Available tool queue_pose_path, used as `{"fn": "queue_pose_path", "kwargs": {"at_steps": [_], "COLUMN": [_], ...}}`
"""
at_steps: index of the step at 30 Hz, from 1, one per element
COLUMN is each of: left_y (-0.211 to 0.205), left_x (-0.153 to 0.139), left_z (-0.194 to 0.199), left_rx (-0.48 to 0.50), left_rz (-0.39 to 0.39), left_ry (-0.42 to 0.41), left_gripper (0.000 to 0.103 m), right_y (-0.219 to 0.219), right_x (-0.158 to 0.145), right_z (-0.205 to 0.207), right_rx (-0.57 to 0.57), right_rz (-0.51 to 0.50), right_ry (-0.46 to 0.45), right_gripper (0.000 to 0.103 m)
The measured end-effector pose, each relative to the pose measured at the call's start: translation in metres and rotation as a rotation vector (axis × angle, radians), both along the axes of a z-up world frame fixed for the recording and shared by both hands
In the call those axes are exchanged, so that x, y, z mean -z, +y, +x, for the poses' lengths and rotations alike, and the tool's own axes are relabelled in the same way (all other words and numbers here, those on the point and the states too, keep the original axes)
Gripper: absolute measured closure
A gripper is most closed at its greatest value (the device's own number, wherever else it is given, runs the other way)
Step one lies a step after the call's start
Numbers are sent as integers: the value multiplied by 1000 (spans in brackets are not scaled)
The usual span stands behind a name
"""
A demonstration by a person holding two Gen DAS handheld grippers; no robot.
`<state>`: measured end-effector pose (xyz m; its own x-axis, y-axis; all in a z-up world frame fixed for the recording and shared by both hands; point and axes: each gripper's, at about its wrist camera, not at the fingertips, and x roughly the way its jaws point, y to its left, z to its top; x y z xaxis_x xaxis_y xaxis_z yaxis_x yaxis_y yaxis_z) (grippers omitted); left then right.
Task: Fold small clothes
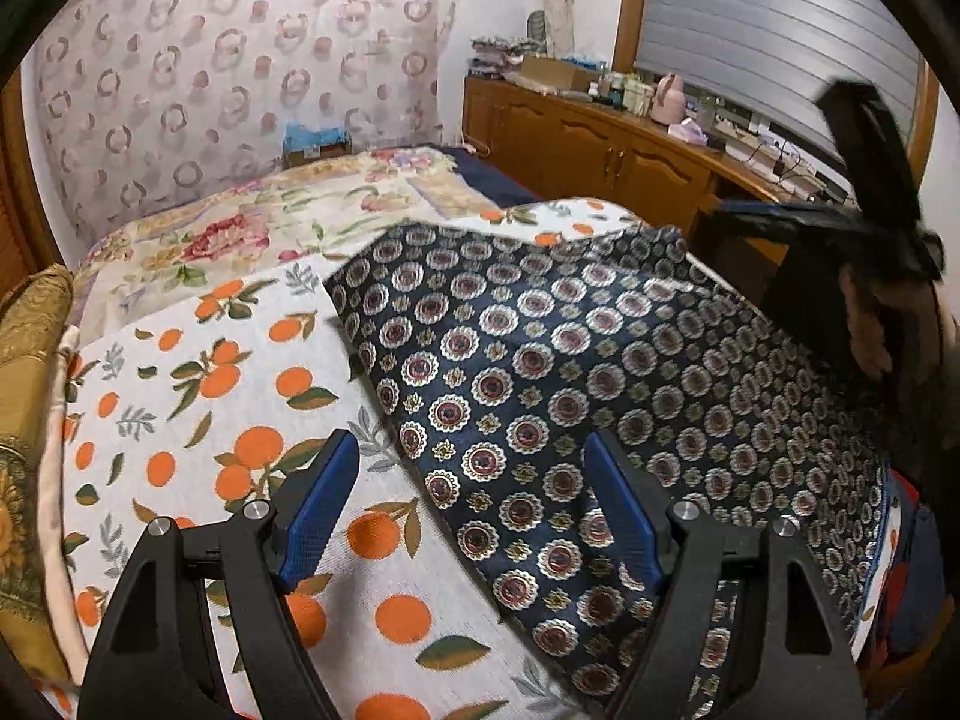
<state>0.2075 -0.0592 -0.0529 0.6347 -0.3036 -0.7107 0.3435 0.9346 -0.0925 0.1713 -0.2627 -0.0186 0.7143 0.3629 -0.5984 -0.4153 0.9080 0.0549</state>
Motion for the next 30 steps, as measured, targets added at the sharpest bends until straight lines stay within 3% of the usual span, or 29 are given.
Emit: {"fn": "queue_pose_path", "kwargs": {"at_steps": [9, 11, 13, 17, 19, 21, 23, 25, 30], "left_y": [4, 4, 4, 5, 6, 7, 5, 4, 2], "left_x": [22, 24, 25, 21, 17, 16, 14, 13, 9], "left_z": [12, 12, 13, 11, 8, 6, 4, 1, -8], "left_rx": [15, 20, 22, 19, 20, 23, 26, 29, 29], "left_rz": [-3, -4, -11, -12, -15, -18, -18, -15, -11], "left_ry": [75, 77, 83, 65, 50, 45, 39, 35, 27], "left_gripper": [25, 25, 25, 25, 25, 25, 25, 25, 25], "right_y": [16, 19, 18, 6, -11, -25, -32, -36, -42], "right_x": [21, 19, 16, -14, -35, -47, -45, -34, -33], "right_z": [68, 81, 81, 62, 46, 43, 53, 70, 65], "right_rx": [-116, -125, -143, -95, -8, 136, 192, 196, 195], "right_rz": [8, 7, 18, 48, 67, 16, -33, -75, -100], "right_ry": [156, 171, 170, 33, -69, -129, -105, -2, -9], "right_gripper": [59, 83, 100, 102, 102, 102, 99, 89, 62]}}
